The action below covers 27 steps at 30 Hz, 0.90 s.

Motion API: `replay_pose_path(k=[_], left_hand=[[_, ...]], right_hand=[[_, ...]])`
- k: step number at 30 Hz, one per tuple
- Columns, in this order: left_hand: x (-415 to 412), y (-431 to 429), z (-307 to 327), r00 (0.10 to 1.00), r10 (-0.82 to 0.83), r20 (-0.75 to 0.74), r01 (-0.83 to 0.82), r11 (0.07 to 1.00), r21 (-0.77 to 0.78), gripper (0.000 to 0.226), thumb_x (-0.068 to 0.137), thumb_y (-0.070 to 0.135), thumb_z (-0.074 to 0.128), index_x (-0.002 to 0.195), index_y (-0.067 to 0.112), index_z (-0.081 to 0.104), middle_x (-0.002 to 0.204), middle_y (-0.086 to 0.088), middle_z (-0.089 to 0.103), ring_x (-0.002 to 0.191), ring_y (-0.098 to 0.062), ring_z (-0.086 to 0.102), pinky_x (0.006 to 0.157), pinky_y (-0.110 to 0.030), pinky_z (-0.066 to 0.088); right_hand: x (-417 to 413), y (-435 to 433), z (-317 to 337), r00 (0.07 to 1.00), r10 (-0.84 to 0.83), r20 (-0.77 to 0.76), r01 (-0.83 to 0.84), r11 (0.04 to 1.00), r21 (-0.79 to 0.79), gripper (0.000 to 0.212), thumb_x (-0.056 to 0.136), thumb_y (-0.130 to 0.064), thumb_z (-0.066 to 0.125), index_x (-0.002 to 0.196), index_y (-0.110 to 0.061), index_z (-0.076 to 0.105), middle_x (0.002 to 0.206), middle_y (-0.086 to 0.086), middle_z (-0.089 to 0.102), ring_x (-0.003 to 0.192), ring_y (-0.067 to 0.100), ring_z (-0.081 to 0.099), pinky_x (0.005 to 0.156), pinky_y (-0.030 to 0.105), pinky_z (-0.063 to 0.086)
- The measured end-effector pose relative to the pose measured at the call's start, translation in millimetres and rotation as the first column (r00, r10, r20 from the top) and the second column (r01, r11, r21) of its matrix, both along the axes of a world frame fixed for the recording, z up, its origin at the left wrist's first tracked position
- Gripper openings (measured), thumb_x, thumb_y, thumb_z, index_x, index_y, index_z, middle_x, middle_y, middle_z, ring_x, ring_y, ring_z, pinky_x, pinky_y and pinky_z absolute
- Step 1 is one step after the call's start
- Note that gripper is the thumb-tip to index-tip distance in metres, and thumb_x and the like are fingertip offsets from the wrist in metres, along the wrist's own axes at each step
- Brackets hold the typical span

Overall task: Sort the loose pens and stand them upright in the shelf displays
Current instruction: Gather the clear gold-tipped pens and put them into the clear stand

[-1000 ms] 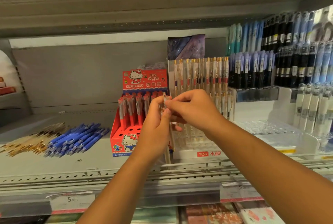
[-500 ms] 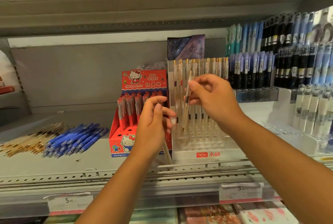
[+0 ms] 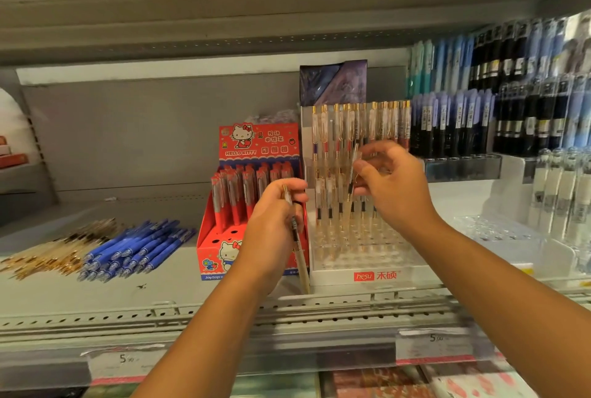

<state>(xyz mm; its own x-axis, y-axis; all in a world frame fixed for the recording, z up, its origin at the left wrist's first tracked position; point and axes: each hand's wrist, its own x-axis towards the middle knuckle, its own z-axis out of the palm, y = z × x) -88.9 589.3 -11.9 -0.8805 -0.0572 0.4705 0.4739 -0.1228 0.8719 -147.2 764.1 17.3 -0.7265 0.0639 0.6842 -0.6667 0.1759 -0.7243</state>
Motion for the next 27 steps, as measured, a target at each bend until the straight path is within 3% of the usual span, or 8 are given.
replay_pose_path(k=[4,6,10,12,15,18,22,27], left_hand=[[-0.7,-2.6,0.9,1.0,0.027,0.016,-0.025,0.994,-0.103,0.056,0.087,-0.01,0.035,0.099,0.029,0.073,0.078,0.015,0.064,0.063,0.001,0.058,0.056,-0.014,0.045],[-1.6,-3.4,0.3,0.999,0.046,0.008,-0.044,0.99,-0.135,0.056,0.092,-0.007,0.041,0.103,0.038,0.073,0.084,0.02,0.07,0.076,0.0,0.065,0.063,-0.014,0.048],[-2.2,-3.4,-2.9,0.998,0.057,-0.002,-0.057,0.986,-0.157,0.053,0.099,0.006,0.052,0.109,0.056,0.066,0.105,0.029,0.069,0.087,-0.022,0.054,0.077,-0.037,0.045],[-2.1,-3.9,-4.2,0.998,0.062,-0.032,-0.067,0.979,-0.19,0.05,0.099,0.01,0.054,0.116,0.057,0.062,0.104,0.031,0.069,0.082,-0.018,0.053,0.072,-0.032,0.048],[-0.6,-3.9,-3.7,0.993,0.072,-0.089,-0.085,0.984,-0.157,0.047,0.095,0.008,0.062,0.126,0.044,0.059,0.096,0.017,0.071,0.084,-0.004,0.066,0.073,-0.014,0.053],[0.3,-1.7,-3.5,0.995,0.058,-0.079,-0.063,0.996,-0.064,0.045,0.089,0.001,0.068,0.122,0.03,0.06,0.094,-0.006,0.067,0.092,-0.016,0.071,0.078,-0.022,0.056],[1.3,0.3,-1.1,0.999,-0.001,-0.04,0.004,0.998,0.07,0.035,0.092,-0.008,0.058,0.115,0.018,0.064,0.097,-0.009,0.072,0.089,-0.026,0.073,0.073,-0.03,0.059],[3.0,7.4,8.2,0.997,0.011,-0.076,-0.007,0.999,0.051,0.046,0.092,-0.015,0.048,0.114,0.021,0.065,0.101,-0.017,0.069,0.087,-0.03,0.074,0.071,-0.032,0.06]], right_hand=[[-1.6,-0.9,-7.2,1.0,0.0,-0.001,0.0,0.997,0.074,0.021,0.092,-0.012,0.065,0.092,-0.032,0.06,0.087,-0.001,0.068,0.067,0.011,0.069,0.059,0.024,0.058],[-2.0,-0.8,-11.8,0.999,-0.043,-0.014,0.045,0.982,0.182,0.019,0.091,-0.015,0.067,0.09,-0.032,0.06,0.085,-0.004,0.068,0.072,0.009,0.068,0.065,0.027,0.058],[0.2,-0.7,-18.5,0.998,-0.064,-0.015,0.066,0.946,0.316,0.021,0.09,-0.02,0.068,0.087,-0.039,0.058,0.08,-0.003,0.069,0.071,0.005,0.066,0.066,0.026,0.058],[0.4,-0.2,-18.7,0.998,-0.062,-0.002,0.059,0.95,0.308,0.02,0.09,-0.02,0.068,0.088,-0.037,0.059,0.076,0.0,0.069,0.065,0.003,0.066,0.061,0.026,0.057],[0.4,-0.5,-17.7,0.998,-0.065,0.004,0.061,0.948,0.312,0.019,0.09,-0.019,0.069,0.089,-0.036,0.059,0.074,0.0,0.069,0.062,0.002,0.065,0.057,0.021,0.054],[0.0,0.0,-17.8,0.996,-0.09,0.005,0.084,0.94,0.331,0.015,0.089,-0.022,0.07,0.092,-0.034,0.061,0.074,-0.003,0.069,0.062,0.001,0.064,0.058,0.021,0.055],[3.9,3.4,-17.5,0.988,-0.152,-0.019,0.149,0.925,0.35,0.018,0.088,-0.029,0.07,0.104,-0.028,0.062,0.082,-0.012,0.065,0.062,-0.001,0.058,0.057,0.015,0.046],[21.2,8.1,-11.0,0.999,-0.043,0.002,0.042,0.979,0.201,0.012,0.089,-0.02,0.069,0.098,-0.023,0.06,0.085,-0.001,0.064,0.069,0.014,0.065,0.062,0.029,0.058]])
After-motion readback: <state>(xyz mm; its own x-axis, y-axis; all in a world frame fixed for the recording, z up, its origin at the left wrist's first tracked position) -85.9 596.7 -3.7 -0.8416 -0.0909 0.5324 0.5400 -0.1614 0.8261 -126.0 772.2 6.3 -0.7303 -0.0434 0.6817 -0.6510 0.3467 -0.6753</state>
